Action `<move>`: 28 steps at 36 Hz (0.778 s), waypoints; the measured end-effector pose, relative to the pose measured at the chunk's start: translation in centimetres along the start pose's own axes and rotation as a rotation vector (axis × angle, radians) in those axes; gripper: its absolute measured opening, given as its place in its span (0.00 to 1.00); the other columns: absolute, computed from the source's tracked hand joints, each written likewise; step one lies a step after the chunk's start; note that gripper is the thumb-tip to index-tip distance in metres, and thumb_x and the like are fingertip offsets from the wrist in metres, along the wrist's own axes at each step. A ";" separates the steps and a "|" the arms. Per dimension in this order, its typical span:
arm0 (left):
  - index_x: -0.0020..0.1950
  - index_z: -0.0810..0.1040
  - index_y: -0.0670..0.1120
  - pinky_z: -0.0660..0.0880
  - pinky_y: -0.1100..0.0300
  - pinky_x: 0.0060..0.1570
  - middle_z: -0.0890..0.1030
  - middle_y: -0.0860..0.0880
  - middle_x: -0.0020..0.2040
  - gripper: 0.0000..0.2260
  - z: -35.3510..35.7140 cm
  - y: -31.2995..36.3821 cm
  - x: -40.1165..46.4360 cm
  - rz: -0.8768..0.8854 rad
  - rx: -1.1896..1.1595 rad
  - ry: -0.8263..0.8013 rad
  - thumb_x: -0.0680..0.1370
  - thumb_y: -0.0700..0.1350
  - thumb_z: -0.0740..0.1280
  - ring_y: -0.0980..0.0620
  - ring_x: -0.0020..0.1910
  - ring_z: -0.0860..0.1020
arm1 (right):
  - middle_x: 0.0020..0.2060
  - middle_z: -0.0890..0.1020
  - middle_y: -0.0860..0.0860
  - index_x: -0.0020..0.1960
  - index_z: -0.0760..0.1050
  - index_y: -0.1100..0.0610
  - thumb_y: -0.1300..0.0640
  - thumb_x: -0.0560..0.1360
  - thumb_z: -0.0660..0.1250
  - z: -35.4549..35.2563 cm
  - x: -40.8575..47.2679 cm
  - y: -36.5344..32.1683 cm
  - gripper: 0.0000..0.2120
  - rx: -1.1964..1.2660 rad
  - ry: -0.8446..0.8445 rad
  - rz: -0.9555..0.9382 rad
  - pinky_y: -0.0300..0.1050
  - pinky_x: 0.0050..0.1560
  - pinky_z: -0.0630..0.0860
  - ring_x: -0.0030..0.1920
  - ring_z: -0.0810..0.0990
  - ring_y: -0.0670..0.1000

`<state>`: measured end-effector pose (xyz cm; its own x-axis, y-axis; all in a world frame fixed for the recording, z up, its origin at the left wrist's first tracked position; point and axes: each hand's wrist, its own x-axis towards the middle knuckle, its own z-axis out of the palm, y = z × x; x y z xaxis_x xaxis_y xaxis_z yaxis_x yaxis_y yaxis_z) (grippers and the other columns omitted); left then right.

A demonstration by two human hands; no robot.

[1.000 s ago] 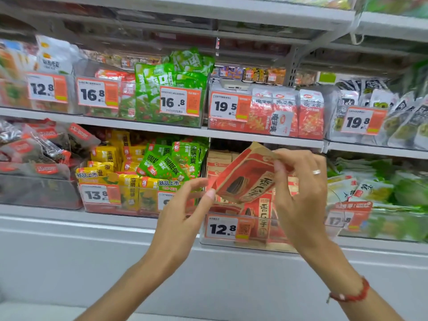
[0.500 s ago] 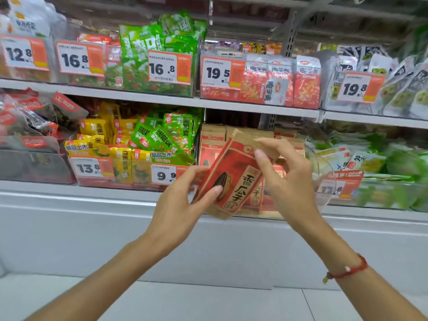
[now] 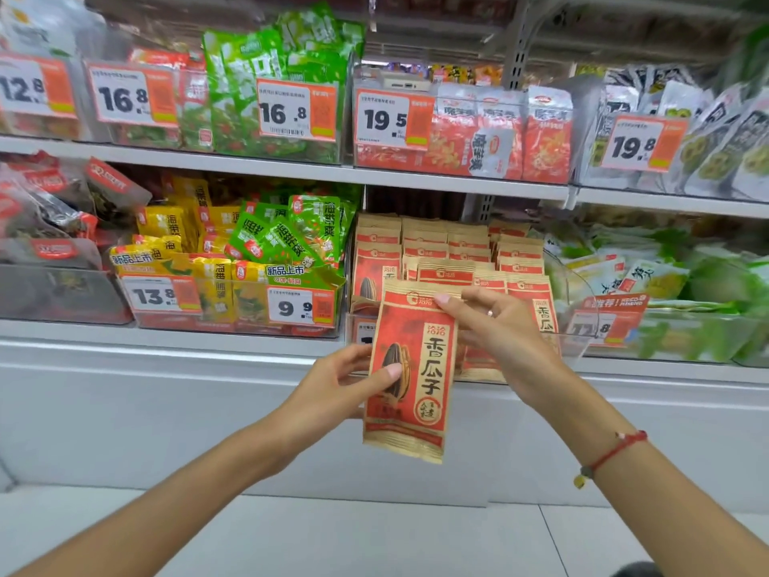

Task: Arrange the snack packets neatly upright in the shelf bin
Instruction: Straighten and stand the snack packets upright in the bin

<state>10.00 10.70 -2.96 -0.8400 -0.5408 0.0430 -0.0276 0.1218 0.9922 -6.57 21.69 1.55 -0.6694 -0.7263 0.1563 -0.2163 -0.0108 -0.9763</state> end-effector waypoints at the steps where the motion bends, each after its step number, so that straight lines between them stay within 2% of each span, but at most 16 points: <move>1: 0.58 0.78 0.52 0.80 0.64 0.41 0.84 0.55 0.51 0.10 0.0 0.0 0.0 0.003 -0.010 0.006 0.77 0.49 0.68 0.58 0.49 0.83 | 0.46 0.86 0.48 0.57 0.79 0.56 0.49 0.72 0.72 0.2 -0.1 0.0 0.17 0.000 -0.014 0.003 0.47 0.57 0.78 0.49 0.84 0.48; 5: 0.55 0.80 0.52 0.81 0.60 0.41 0.85 0.55 0.48 0.09 0.1 -0.2 0.0 0.052 0.037 0.101 0.76 0.48 0.69 0.55 0.48 0.83 | 0.47 0.85 0.44 0.56 0.79 0.51 0.49 0.74 0.69 0.3 -0.6 0.1 0.12 -0.077 -0.085 -0.019 0.42 0.53 0.77 0.49 0.83 0.43; 9: 0.53 0.79 0.54 0.80 0.61 0.37 0.84 0.57 0.48 0.12 0.2 0.1 0.1 0.143 0.041 0.195 0.71 0.54 0.70 0.55 0.48 0.83 | 0.52 0.83 0.39 0.62 0.75 0.46 0.49 0.76 0.67 0.3 -1.2 0.2 0.15 -0.268 -0.283 -0.033 0.36 0.51 0.76 0.52 0.80 0.37; 11: 0.54 0.79 0.53 0.78 0.63 0.36 0.83 0.58 0.48 0.16 0.1 0.2 0.1 0.183 0.086 0.208 0.68 0.57 0.68 0.57 0.48 0.82 | 0.54 0.83 0.41 0.62 0.75 0.47 0.50 0.76 0.67 0.3 -1.3 0.3 0.15 -0.238 -0.282 -0.035 0.41 0.55 0.76 0.54 0.80 0.39; 16: 0.55 0.79 0.54 0.76 0.63 0.41 0.82 0.64 0.47 0.19 -0.4 0.1 -0.1 0.248 0.147 0.244 0.68 0.59 0.67 0.62 0.46 0.80 | 0.53 0.83 0.42 0.61 0.76 0.47 0.51 0.76 0.68 0.5 -1.5 0.4 0.14 -0.163 -0.283 -0.070 0.42 0.54 0.79 0.54 0.81 0.42; 18: 0.53 0.79 0.55 0.77 0.61 0.43 0.83 0.64 0.46 0.16 -0.7 0.5 0.0 0.273 0.132 0.307 0.68 0.59 0.67 0.62 0.46 0.80 | 0.53 0.83 0.42 0.62 0.75 0.48 0.53 0.75 0.69 0.5 -1.6 0.3 0.16 -0.145 -0.296 -0.072 0.39 0.53 0.78 0.55 0.81 0.41; 20: 0.51 0.80 0.56 0.79 0.55 0.45 0.84 0.60 0.45 0.12 -1.0 1.0 0.1 0.300 0.087 0.388 0.70 0.57 0.67 0.60 0.46 0.81 | 0.56 0.82 0.44 0.66 0.72 0.48 0.55 0.73 0.72 0.7 -1.7 0.2 0.22 -0.172 -0.323 -0.070 0.42 0.57 0.77 0.56 0.80 0.43; 23: 0.49 0.79 0.56 0.79 0.53 0.50 0.84 0.57 0.45 0.06 -1.1 1.6 -0.1 0.338 0.081 0.448 0.74 0.52 0.67 0.60 0.46 0.81 | 0.57 0.81 0.45 0.70 0.68 0.49 0.58 0.72 0.73 1.3 -2.0 0.2 0.28 -0.181 -0.321 -0.070 0.43 0.58 0.77 0.55 0.80 0.44; 25: 0.50 0.80 0.56 0.79 0.53 0.51 0.84 0.57 0.46 0.05 -1.2 1.3 -0.3 0.340 0.111 0.466 0.75 0.51 0.67 0.60 0.47 0.81 | 0.57 0.81 0.47 0.69 0.68 0.49 0.60 0.72 0.73 1.9 -2.2 0.4 0.28 -0.140 -0.301 -0.062 0.42 0.57 0.78 0.55 0.81 0.45; 28: 0.52 0.79 0.58 0.79 0.52 0.53 0.84 0.61 0.47 0.09 -1.6 0.9 -0.3 0.329 0.194 0.519 0.73 0.55 0.68 0.61 0.49 0.81 | 0.56 0.81 0.49 0.67 0.70 0.49 0.60 0.71 0.74 2.3 -2.4 0.6 0.27 -0.104 -0.293 -0.041 0.40 0.56 0.78 0.54 0.81 0.47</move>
<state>11.08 9.67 -1.94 -0.4514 -0.7757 0.4411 0.0490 0.4721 0.8802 -3.50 21.87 0.23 -0.4283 -0.8941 0.1311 -0.3208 0.0149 -0.9470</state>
